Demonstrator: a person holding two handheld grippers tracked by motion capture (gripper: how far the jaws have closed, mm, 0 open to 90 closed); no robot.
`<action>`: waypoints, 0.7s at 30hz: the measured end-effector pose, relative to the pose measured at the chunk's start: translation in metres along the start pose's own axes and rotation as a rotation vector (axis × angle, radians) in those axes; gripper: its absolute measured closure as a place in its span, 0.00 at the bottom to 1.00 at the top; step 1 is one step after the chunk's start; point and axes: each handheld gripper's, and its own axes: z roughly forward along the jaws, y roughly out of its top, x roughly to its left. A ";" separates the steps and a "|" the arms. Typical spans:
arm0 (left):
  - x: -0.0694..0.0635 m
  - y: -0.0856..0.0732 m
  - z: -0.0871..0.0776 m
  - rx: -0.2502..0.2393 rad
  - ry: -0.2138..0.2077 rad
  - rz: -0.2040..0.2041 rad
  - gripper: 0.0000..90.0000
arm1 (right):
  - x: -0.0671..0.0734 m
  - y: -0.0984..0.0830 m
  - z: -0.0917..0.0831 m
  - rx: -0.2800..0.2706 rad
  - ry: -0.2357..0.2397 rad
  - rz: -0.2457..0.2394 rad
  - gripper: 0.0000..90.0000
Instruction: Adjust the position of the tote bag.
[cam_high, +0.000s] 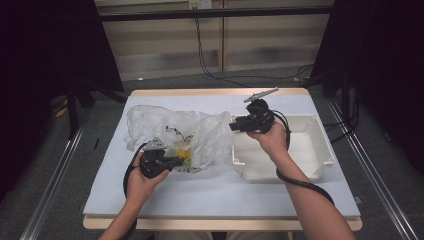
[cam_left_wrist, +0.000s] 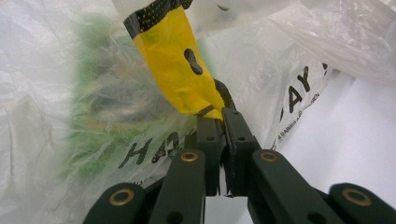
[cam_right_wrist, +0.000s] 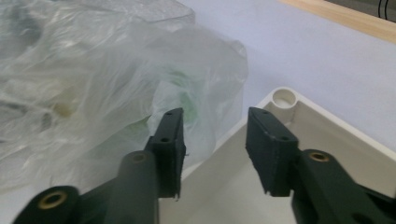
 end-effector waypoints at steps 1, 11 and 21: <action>0.000 0.000 0.000 -0.002 0.003 0.000 0.96 | 0.004 -0.003 -0.006 0.003 -0.001 -0.005 0.53; 0.001 0.001 -0.002 -0.001 0.033 0.007 0.95 | 0.024 0.010 -0.026 -0.012 0.032 -0.060 0.37; 0.005 -0.002 -0.003 0.008 0.040 -0.007 0.94 | 0.043 0.049 -0.021 -0.006 0.045 -0.099 0.34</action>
